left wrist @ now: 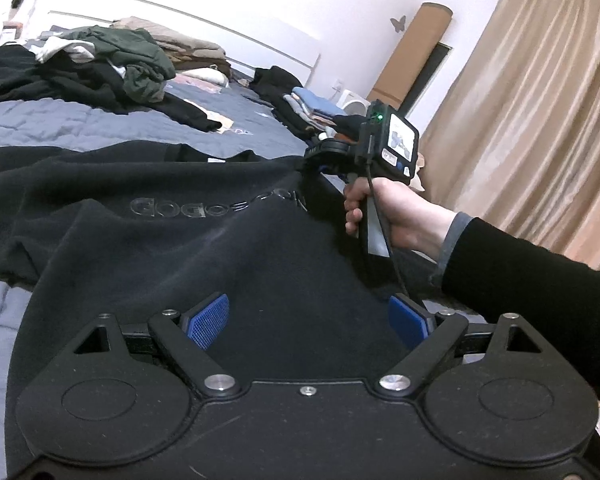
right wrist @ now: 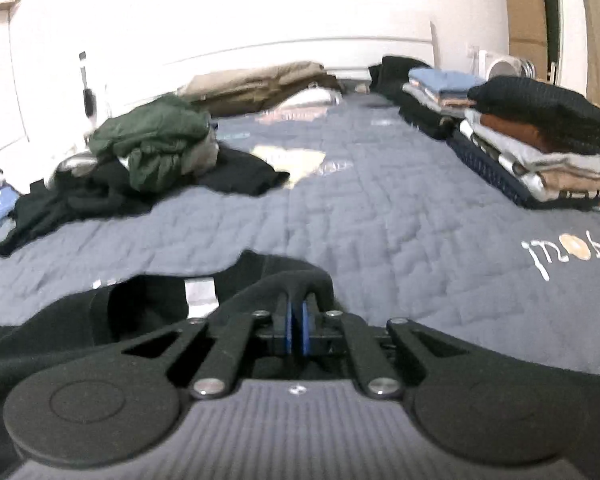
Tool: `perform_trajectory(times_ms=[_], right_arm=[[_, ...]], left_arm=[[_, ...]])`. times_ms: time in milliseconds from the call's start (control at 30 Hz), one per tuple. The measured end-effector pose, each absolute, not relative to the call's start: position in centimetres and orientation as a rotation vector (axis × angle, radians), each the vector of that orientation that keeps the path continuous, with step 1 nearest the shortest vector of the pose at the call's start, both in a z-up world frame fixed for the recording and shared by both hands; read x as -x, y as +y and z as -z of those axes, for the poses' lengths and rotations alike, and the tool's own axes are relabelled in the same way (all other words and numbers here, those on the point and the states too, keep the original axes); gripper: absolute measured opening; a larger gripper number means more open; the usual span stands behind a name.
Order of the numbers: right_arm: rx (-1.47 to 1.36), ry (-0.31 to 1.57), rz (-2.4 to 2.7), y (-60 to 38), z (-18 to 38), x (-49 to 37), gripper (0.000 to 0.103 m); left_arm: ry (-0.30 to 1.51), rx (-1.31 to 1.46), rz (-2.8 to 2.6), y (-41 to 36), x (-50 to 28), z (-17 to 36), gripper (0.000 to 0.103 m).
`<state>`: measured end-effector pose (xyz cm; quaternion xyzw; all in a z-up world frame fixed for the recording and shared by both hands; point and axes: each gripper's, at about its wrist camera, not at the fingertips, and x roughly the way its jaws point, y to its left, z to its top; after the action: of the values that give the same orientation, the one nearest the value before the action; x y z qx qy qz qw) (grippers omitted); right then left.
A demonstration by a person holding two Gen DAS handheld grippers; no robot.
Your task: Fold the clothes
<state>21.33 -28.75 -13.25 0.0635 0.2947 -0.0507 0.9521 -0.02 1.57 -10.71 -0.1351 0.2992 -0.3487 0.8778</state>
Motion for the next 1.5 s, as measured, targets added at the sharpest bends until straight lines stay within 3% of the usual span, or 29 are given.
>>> perform_trajectory(times_ms=[167,300,333,567,967,1000,1067,1100,1233,1433,1500], right_arm=[[-0.142,0.631,0.042,-30.1,12.1,-20.1,0.013],[-0.160,0.568,0.038,-33.8,9.3,-17.3,0.049],[-0.123,0.564,0.057,-34.5,9.0,-16.9,0.051],[0.126,0.661,0.212,-40.3,11.6,-16.1,0.054],[0.191,0.814,0.031,-39.7,18.6,-19.0,0.056],[0.170,0.834,0.033,-39.9,19.1,-19.3,0.054],[0.098,0.833,0.055,-40.6,19.4,-19.5,0.031],[0.053,0.830,0.070,-41.0,19.3,-19.5,0.001],[-0.031,0.780,0.106,-42.2,18.7,-19.0,0.000],[-0.121,0.542,0.354,-45.6,14.0,-18.3,0.000],[-0.218,0.592,0.282,-47.3,13.1,-18.8,0.000]], left_arm=[[0.631,0.289,0.709,1.6,-0.1,10.7,0.086],[0.627,0.295,0.717,1.5,0.1,10.4,0.086],[0.630,0.293,0.727,1.4,0.1,10.4,0.086],[0.623,0.244,0.807,0.0,1.0,10.5,0.086],[0.684,0.213,0.784,-0.8,0.2,12.1,0.086],[0.688,0.211,0.783,-0.8,0.2,12.2,0.086],[0.691,0.206,0.783,-0.9,0.2,12.3,0.086],[0.692,0.205,0.781,-0.9,0.2,12.3,0.086],[0.691,0.206,0.779,-0.9,0.1,12.3,0.086],[0.688,0.207,0.767,-1.0,0.1,12.4,0.086],[0.692,0.204,0.769,-1.1,0.1,12.5,0.086]])
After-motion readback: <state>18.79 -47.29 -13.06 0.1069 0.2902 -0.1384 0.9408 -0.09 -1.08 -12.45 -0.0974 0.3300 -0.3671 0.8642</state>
